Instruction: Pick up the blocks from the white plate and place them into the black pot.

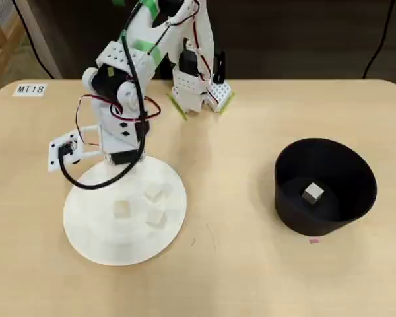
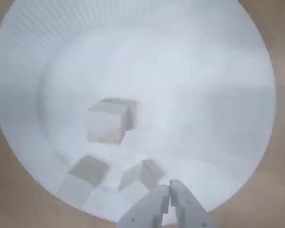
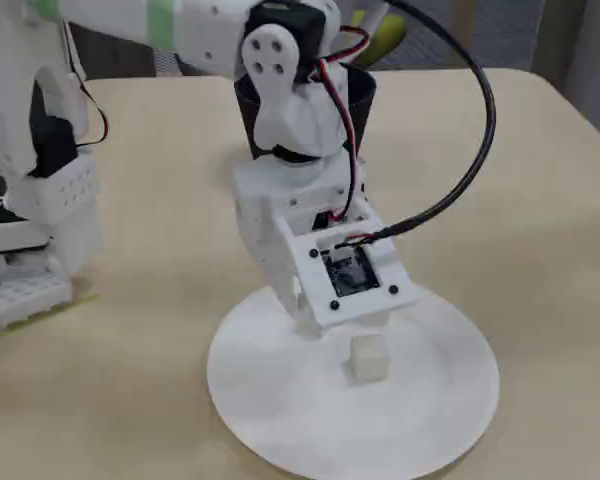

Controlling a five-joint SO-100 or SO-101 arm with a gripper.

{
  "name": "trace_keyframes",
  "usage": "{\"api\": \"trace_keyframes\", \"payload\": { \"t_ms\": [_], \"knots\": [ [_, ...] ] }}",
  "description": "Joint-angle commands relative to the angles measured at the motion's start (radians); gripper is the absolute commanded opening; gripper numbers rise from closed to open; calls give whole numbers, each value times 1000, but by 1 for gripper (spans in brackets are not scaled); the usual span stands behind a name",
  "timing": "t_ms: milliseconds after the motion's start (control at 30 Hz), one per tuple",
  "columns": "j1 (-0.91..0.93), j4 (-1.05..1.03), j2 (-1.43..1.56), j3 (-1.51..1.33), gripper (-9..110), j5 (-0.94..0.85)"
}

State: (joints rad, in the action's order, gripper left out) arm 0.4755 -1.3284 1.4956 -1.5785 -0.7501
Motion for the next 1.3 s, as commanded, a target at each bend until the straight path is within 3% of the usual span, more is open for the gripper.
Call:
{"api": "trace_keyframes", "payload": {
  "t_ms": [0, 100, 300, 600, 967, 1267],
  "knots": [
    [-3, 54, 14, 49, -1, 46],
    [-9, 97, -8, 49, -1, 87],
    [-21, 117, -58, 49, 22, 103],
    [-23, 150, -94, 49, 34, 161],
    [-23, 164, -183, 104, 35, 235],
    [-15, 175, -256, 175, 17, 284]
  ]
}}
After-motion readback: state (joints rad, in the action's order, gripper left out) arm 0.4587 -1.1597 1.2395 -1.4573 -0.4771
